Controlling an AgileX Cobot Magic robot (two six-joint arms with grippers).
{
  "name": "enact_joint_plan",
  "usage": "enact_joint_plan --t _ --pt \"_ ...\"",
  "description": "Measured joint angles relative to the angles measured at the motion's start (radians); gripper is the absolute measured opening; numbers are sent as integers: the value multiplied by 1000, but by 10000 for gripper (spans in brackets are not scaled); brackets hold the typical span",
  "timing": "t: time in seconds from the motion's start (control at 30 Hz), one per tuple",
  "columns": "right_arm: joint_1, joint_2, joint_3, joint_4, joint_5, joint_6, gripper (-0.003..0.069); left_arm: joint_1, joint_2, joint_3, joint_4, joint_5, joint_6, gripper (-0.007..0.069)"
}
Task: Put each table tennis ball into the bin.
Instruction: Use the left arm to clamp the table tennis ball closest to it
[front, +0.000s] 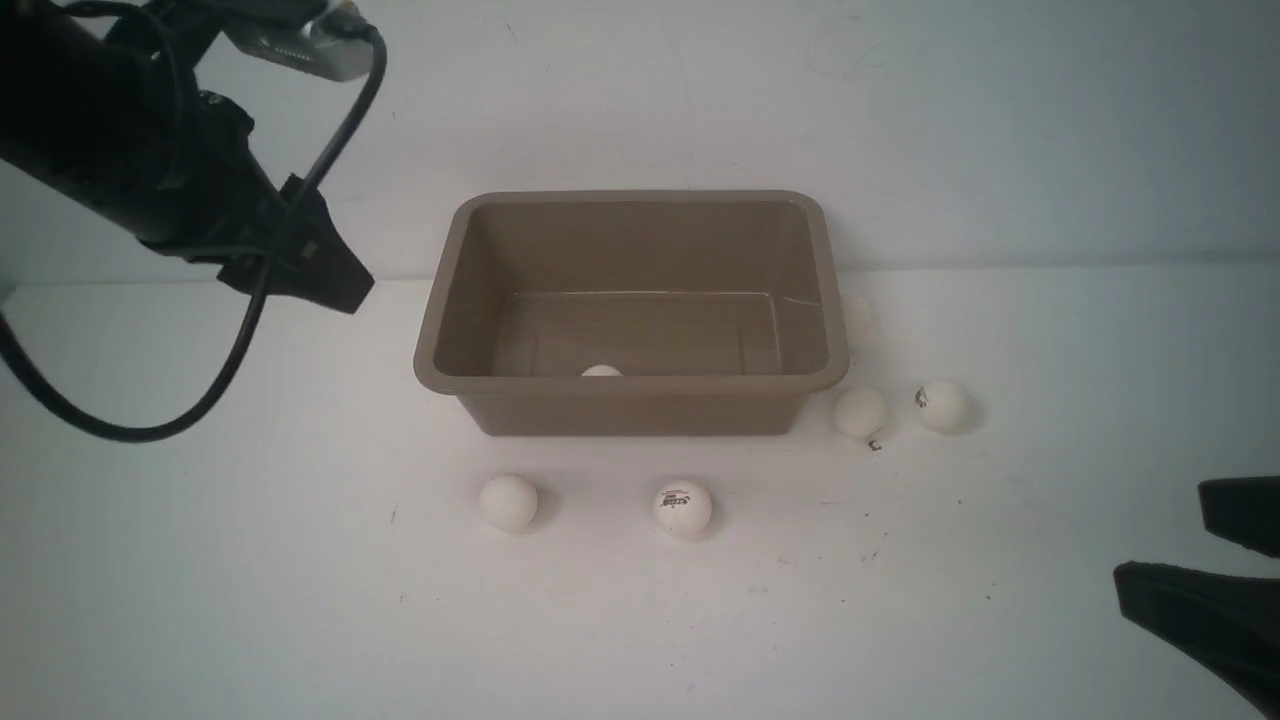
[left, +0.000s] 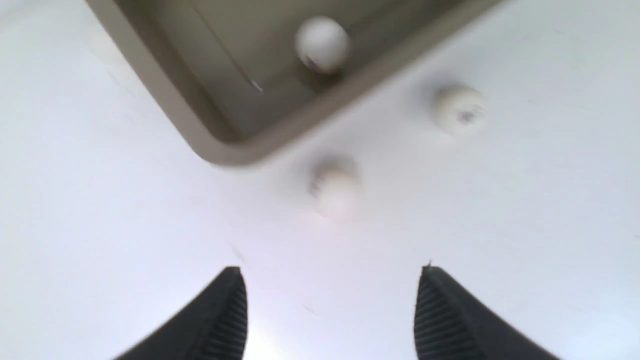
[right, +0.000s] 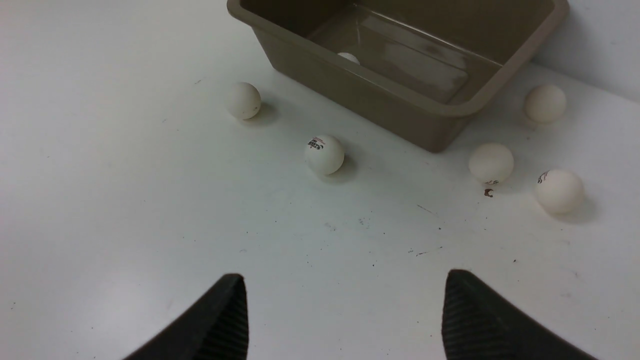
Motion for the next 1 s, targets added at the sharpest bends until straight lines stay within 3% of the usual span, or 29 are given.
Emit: enact_joint_plan --t 0.17,0.43,0.67,1.0 --pt "0 0 0 1 0 -2 472 -19 -7 3 49 11 -143 405" --pt "0 0 0 4 -4 -4 472 -147 27 57 142 12 -420 405" --pt "0 0 0 5 -7 -4 472 -229 106 57 151 -10 -472 405" --pt "0 0 0 5 -10 -7 472 -240 245 57 157 -101 -489 405"
